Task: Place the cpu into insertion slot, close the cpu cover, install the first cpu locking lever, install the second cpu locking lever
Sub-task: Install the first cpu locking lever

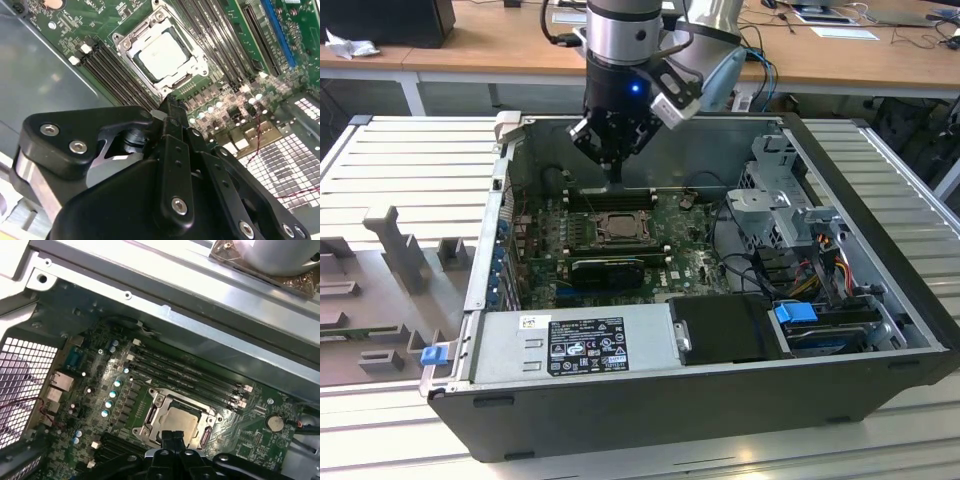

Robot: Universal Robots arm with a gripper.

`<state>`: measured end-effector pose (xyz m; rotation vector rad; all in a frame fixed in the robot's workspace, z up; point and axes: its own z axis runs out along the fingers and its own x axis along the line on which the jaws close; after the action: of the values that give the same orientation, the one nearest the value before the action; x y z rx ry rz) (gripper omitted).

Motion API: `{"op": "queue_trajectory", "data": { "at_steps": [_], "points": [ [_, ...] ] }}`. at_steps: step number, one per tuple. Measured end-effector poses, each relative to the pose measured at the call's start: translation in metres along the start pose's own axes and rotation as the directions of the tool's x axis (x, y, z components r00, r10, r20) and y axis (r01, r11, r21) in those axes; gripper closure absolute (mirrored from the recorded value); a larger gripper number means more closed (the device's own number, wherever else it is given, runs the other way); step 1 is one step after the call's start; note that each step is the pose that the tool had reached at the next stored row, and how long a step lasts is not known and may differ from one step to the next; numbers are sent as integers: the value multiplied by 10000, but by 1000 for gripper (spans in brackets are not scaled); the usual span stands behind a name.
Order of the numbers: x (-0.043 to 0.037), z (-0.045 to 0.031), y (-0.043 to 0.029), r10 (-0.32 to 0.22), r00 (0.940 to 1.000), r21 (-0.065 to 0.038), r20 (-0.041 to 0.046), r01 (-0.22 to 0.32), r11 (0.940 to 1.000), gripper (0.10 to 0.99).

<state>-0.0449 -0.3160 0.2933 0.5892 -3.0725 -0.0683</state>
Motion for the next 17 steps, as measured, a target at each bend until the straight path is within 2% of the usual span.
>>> {"op": "queue_trajectory", "data": {
  "at_steps": [3, 5, 8, 14, 15, 17],
  "points": [
    [0, 5, 2, 428, 9991, -1, 24, -428, 9991, 980],
    [0, 15, 1, 887, 9961, -3, 43, -887, 9961, 980],
    [3, 24, 2, 1267, 9919, -7, 61, -1267, 9919, 980],
    [81, 43, 34, 1616, 9868, -11, 77, -1616, 9869, 980],
    [81, 47, 33, 1755, 9844, -11, 83, -1755, 9845, 980],
    [82, 62, 33, 2367, 9715, -20, 110, -2367, 9716, 980]
  ]
}}
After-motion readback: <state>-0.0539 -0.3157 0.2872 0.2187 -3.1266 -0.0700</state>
